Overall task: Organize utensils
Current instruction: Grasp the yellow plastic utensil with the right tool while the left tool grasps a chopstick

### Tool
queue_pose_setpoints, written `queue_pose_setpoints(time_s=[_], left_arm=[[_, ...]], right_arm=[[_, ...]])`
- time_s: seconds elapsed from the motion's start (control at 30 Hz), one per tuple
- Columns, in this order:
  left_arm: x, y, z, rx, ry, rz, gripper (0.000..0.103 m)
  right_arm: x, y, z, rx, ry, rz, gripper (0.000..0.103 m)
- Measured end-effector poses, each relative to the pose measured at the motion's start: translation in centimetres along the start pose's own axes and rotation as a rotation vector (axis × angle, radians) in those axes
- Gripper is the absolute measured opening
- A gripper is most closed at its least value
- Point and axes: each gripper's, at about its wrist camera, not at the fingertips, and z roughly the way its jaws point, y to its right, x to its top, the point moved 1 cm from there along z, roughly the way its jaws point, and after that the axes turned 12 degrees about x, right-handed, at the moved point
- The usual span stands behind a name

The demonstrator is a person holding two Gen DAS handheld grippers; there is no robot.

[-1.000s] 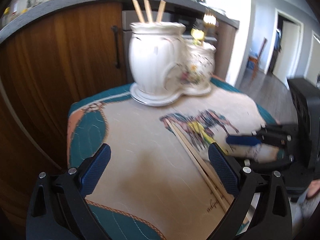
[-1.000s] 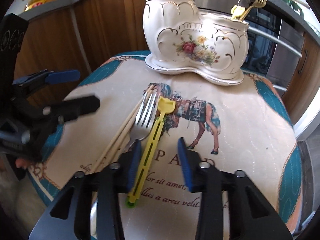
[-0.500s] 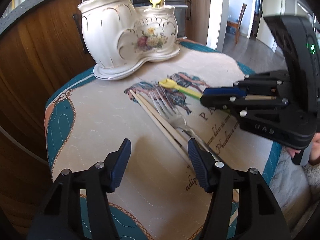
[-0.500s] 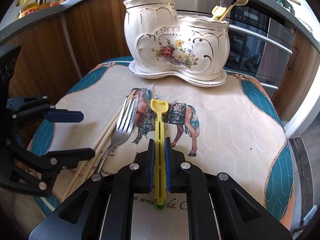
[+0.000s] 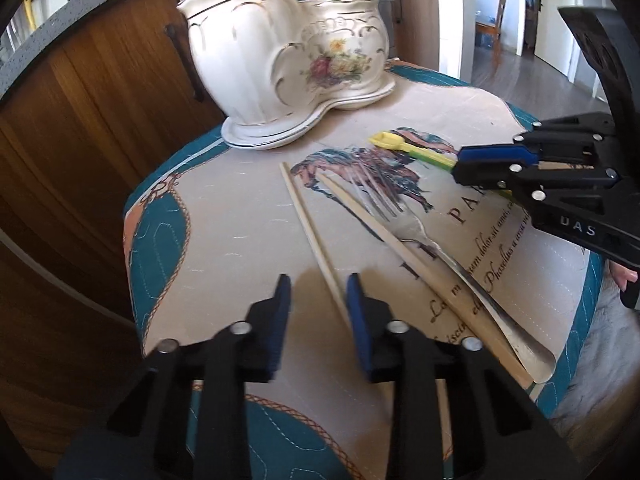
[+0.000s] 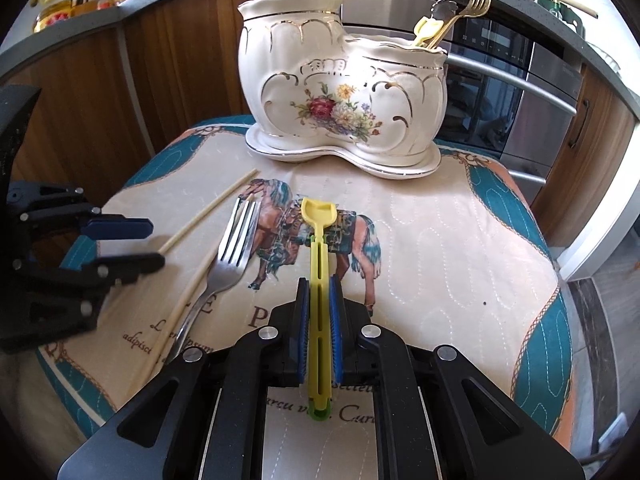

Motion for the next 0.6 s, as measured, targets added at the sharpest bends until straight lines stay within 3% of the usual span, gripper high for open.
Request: queue_pose_setpoints(time_s=[0.07, 0.37, 0.5, 0.6], left_arm=[[0.0, -0.2, 0.2, -0.017, -0.007, -0.012, 0.006], [-0.7, -0.4, -0.8, -0.068, -0.015, 0.033, 0.004], [-0.9, -0.7, -0.5, -0.053, -0.045, 0.04, 0.005], [-0.6, -0.7, -0.1, -0.05, -0.052, 0.036, 0.005]], right_arm=[[0.0, 0.1, 0.0, 0.004, -0.002, -0.002, 0.011], [-0.6, 0.9, -0.2, 0.055, -0.077, -0.062, 0.011], [-0.5, 1.1, -0.2, 0.03, -0.073, -0.064, 0.024], [-0.3, 0.9, 0.0, 0.028, -0.064, -0.06, 0.025]])
